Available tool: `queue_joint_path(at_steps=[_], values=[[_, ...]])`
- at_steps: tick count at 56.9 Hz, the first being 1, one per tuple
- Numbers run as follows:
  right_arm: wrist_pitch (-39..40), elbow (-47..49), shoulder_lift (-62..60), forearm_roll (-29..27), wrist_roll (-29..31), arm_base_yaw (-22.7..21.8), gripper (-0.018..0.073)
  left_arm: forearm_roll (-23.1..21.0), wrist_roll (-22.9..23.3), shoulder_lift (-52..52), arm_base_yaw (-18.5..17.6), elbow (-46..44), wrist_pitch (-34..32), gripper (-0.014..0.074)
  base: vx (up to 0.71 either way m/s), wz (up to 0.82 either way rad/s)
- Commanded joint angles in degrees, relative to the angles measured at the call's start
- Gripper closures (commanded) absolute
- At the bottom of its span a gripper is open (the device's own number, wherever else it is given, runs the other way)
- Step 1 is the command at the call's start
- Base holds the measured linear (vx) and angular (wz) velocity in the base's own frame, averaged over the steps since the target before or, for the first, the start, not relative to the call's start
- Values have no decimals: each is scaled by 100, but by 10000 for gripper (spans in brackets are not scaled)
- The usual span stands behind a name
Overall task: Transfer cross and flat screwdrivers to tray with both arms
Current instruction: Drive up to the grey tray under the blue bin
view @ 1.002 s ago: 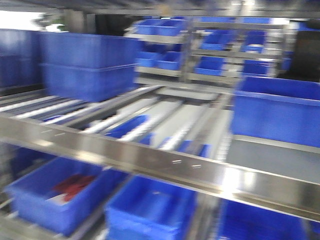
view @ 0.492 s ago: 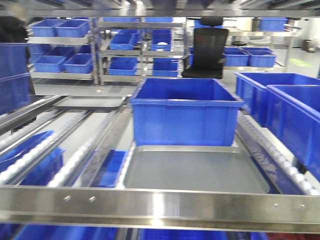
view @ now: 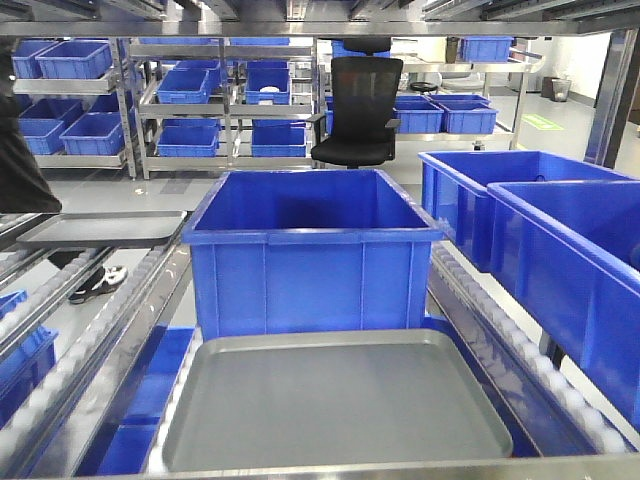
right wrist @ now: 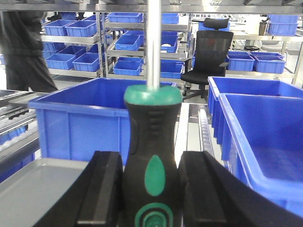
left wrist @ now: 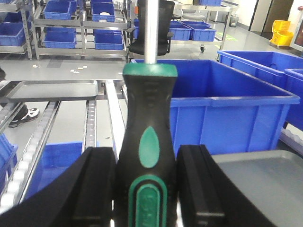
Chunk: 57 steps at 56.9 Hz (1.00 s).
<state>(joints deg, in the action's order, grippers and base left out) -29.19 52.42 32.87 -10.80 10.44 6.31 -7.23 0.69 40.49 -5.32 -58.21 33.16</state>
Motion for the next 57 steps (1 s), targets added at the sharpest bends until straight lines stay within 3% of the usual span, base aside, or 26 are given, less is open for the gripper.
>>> queue_joint_path(at_steps=[1, 57], values=[[555, 155, 37, -30, 24, -13, 567, -57, 3, -24, 15, -166, -527, 602, 20, -1], [555, 155, 37, -30, 24, -13, 567, -57, 3, -24, 15, -166, -527, 602, 8, 2]])
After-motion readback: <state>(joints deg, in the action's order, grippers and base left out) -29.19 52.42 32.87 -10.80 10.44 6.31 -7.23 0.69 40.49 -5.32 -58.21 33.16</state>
